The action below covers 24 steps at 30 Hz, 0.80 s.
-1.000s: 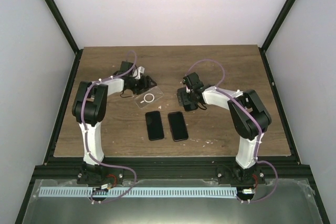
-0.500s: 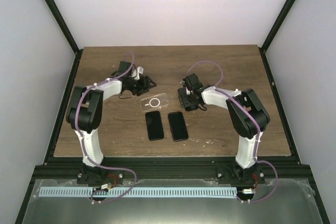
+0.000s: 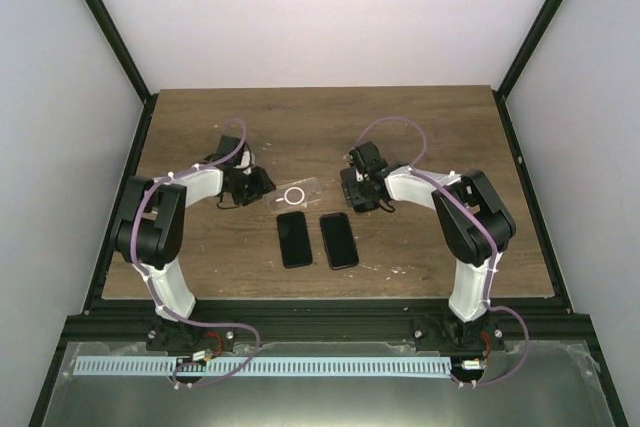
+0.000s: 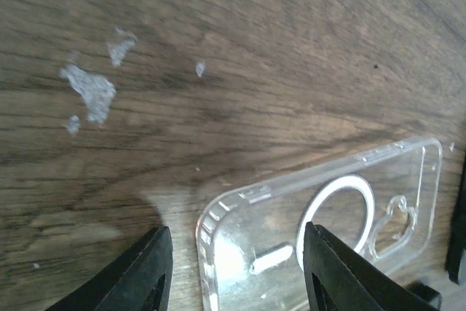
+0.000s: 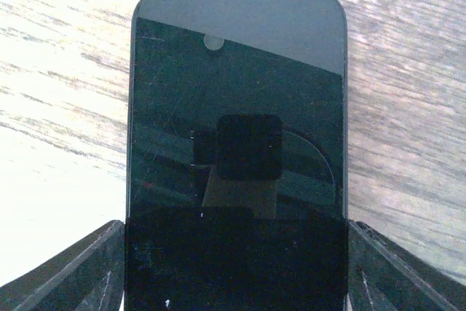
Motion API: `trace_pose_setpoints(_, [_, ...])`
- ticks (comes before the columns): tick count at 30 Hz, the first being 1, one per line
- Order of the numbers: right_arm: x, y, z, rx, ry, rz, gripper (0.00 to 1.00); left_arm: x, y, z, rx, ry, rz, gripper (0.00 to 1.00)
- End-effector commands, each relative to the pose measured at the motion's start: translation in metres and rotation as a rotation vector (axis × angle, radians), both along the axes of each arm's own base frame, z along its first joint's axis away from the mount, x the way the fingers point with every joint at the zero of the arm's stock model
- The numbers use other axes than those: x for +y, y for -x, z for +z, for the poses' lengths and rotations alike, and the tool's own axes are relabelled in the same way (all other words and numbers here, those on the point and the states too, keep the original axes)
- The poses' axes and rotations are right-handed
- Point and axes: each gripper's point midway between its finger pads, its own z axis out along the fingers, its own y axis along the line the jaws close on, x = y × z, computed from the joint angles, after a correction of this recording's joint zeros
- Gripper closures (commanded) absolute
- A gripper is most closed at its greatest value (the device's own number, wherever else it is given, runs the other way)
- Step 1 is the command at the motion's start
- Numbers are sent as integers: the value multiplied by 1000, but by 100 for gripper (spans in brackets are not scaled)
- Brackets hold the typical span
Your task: Put the phone into the phone case
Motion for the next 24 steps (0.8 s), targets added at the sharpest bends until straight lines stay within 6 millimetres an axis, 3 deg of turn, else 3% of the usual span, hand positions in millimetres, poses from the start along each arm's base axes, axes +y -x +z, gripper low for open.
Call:
trace_pose_setpoints(1, [-11,8,2,4,15,-31,24,3,3,-12,10,-60,-10,49])
trace_pose_setpoints(6, [-13,10,5,-3,9,-41,24,-10,3,-20,17,-47,-55,53])
trace_pose_setpoints(11, [-13,11,16,-24,-4,-41,25,-32,-6,-16,-30,-8,-120,72])
trace_pose_setpoints(16, [-13,11,24,-40,-15,-41,26,-60,-29,-2,-98,65,-186,86])
trace_pose_setpoints(20, [-13,11,30,-48,-16,-44,27,-70,-53,5,-151,80,-221,96])
trace_pose_setpoints(24, [-16,12,36,-53,-15,-55,28,-75,-69,21,-220,74,-260,100])
